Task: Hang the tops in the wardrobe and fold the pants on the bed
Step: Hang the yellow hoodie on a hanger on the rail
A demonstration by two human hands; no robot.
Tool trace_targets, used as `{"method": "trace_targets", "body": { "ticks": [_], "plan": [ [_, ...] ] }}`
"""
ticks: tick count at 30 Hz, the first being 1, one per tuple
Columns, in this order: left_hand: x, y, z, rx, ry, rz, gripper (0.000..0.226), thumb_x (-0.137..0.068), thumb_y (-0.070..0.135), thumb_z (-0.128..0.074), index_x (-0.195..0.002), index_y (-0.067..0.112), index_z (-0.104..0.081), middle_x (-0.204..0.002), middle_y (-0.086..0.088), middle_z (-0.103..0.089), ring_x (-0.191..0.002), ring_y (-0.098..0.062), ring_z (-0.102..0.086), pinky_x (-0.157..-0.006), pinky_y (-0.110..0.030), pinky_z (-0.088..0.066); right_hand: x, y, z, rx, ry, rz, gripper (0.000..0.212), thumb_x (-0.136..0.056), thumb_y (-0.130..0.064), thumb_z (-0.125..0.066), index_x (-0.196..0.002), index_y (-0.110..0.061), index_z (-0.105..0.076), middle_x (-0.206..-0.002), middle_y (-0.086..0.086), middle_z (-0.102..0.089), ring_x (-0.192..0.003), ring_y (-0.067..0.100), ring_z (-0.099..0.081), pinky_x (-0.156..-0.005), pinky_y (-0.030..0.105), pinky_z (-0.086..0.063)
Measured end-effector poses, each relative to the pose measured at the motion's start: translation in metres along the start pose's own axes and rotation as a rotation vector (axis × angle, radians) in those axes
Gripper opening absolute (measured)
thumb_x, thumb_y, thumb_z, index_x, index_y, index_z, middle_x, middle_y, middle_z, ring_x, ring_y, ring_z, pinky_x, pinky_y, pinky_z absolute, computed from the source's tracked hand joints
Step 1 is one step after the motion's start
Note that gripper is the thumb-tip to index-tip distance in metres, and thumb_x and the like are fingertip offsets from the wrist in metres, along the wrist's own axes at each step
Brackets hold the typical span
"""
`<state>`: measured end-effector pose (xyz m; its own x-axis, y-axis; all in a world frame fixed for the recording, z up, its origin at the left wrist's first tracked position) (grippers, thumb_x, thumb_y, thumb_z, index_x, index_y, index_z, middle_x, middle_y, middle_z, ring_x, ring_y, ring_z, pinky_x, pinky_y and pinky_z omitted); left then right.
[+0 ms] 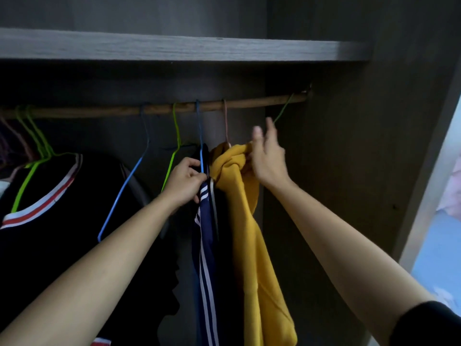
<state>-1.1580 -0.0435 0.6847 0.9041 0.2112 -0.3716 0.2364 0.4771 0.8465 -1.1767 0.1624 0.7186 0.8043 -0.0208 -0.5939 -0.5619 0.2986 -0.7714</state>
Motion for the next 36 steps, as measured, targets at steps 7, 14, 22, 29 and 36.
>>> {"method": "trace_targets", "body": {
  "ticks": [7, 14, 22, 29, 36],
  "plan": [
    [0.009, 0.007, 0.004, -0.259, 0.211, -0.090, 0.042, -0.087, 0.026, -0.065, -0.126, 0.014, -0.052, -0.113, -0.008, -0.059, -0.094, -0.026, -0.062, -0.086, -0.038, -0.050, 0.016, 0.045, 0.020, -0.109, 0.183, -0.371, 0.049, -0.103, -0.026, -0.050, -0.149, -0.015, -0.038, -0.102, 0.003, -0.065, -0.099, 0.016, -0.064, -0.100, 0.039, -0.050],
    [0.014, 0.055, -0.014, -0.362, 0.057, -0.030, 0.090, -0.065, 0.064, -0.074, -0.140, 0.028, -0.038, -0.143, -0.009, -0.035, -0.134, -0.030, -0.031, -0.107, -0.042, -0.034, 0.000, 0.034, -0.005, -0.334, -0.137, -0.559, 0.047, -0.097, -0.050, -0.052, -0.125, -0.013, -0.060, -0.118, 0.006, -0.063, -0.111, 0.023, -0.058, -0.092, 0.038, -0.048],
    [0.020, 0.047, -0.003, -0.497, 0.011, -0.072, 0.044, -0.077, 0.008, -0.059, -0.116, 0.025, -0.046, -0.121, -0.006, -0.052, -0.116, -0.032, -0.048, -0.094, -0.045, -0.045, -0.023, 0.034, 0.023, -0.389, -0.057, -0.569, 0.023, -0.101, -0.032, -0.051, -0.103, -0.018, -0.069, -0.101, 0.004, -0.067, -0.100, 0.023, -0.062, -0.098, 0.041, -0.050],
    [0.033, 0.055, -0.034, -0.956, -0.027, -0.391, 0.062, -0.089, 0.017, -0.056, -0.142, 0.043, -0.035, -0.148, -0.012, -0.026, -0.137, -0.036, -0.022, -0.107, -0.052, -0.029, -0.017, 0.040, 0.059, -0.039, 0.000, -0.479, 0.033, -0.105, -0.028, -0.043, -0.131, -0.015, -0.059, -0.120, 0.002, -0.055, -0.115, 0.022, -0.054, -0.104, 0.042, -0.046],
    [0.045, 0.055, -0.065, -1.234, -0.199, -0.681, 0.065, -0.086, 0.031, -0.056, -0.147, 0.022, -0.035, -0.154, -0.007, -0.036, -0.149, -0.026, -0.014, -0.114, -0.062, 0.003, 0.009, 0.050, 0.068, 0.011, -0.260, -0.524, 0.026, -0.101, -0.025, -0.055, -0.121, -0.012, -0.064, -0.115, 0.007, -0.066, -0.108, 0.020, -0.061, -0.099, 0.040, -0.047]
  ]
}}
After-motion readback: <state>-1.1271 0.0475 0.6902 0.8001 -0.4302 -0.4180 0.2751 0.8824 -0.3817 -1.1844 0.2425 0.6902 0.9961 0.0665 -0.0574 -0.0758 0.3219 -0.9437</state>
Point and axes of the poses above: each hand's wrist, its own x-axis away from the middle knuckle, its own z-axis out of the back of the hand, y = z × x, the point moved 1 cm from there along -x, towards the middle knuckle
